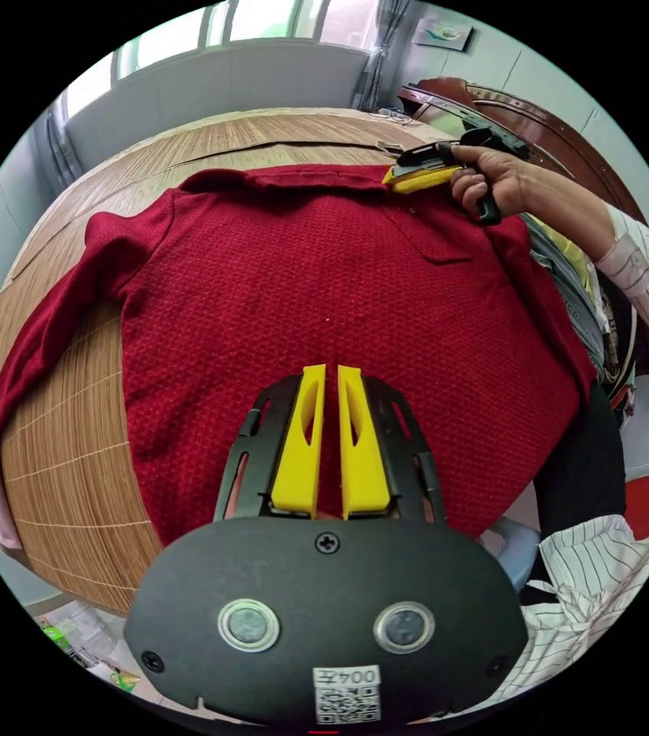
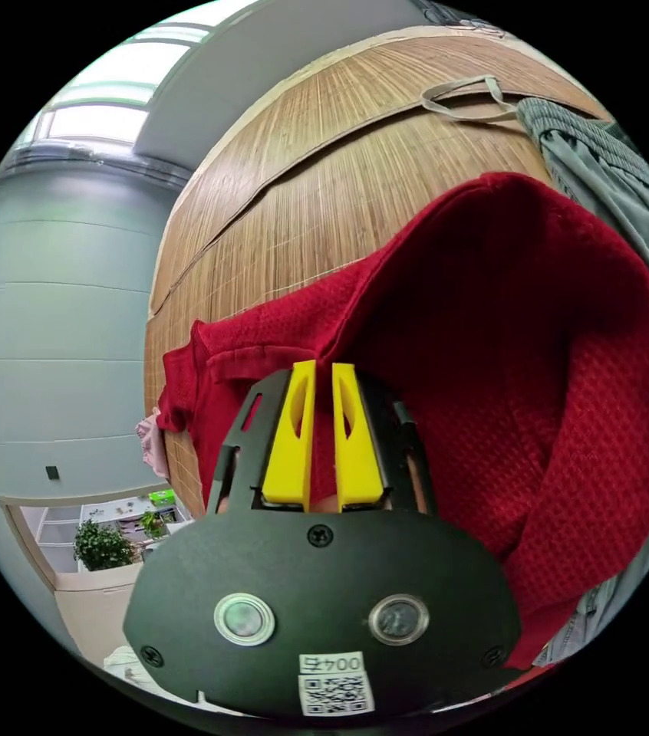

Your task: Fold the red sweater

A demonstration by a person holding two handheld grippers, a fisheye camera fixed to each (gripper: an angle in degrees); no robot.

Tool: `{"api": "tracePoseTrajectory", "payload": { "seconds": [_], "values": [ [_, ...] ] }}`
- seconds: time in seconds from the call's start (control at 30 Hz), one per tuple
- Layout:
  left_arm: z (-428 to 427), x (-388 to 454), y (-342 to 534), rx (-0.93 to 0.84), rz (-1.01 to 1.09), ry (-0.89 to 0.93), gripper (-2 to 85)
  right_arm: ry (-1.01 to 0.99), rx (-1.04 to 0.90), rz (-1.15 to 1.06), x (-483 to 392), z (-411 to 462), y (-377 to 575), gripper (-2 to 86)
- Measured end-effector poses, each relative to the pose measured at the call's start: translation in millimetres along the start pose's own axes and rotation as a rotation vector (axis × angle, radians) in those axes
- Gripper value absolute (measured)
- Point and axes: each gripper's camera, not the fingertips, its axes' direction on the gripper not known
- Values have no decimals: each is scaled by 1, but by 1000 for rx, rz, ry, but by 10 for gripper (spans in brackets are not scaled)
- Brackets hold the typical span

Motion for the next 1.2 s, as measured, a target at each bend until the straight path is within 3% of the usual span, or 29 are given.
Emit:
{"api": "tracePoseTrajectory", "payload": {
  "seconds": [0.23,0.47,0.7,0.77,0.9,0.97,1.2],
  "values": [
    [4,-4,-13,19,-25,47,25,-108,183,-18,-31,-38,-77,49],
    [8,-2,-29,18,-48,61,20,21,57,-47,-47,0,-131,68],
    [6,7,-44,27,-32,46,13,-282,168,-78,-35,-47,-93,144],
    [-5,10,-54,32,12,48,12,-231,235,-119,-33,-74,-65,129],
    [-45,-6,-91,217,74,-173,8,196,321,-312,-43,-110,19,57],
    [-47,-28,-117,263,53,-208,8,309,288,-390,-51,-104,45,53],
    [7,-102,-208,104,-130,-372,11,651,268,-614,-126,-53,63,53]
  ]
}}
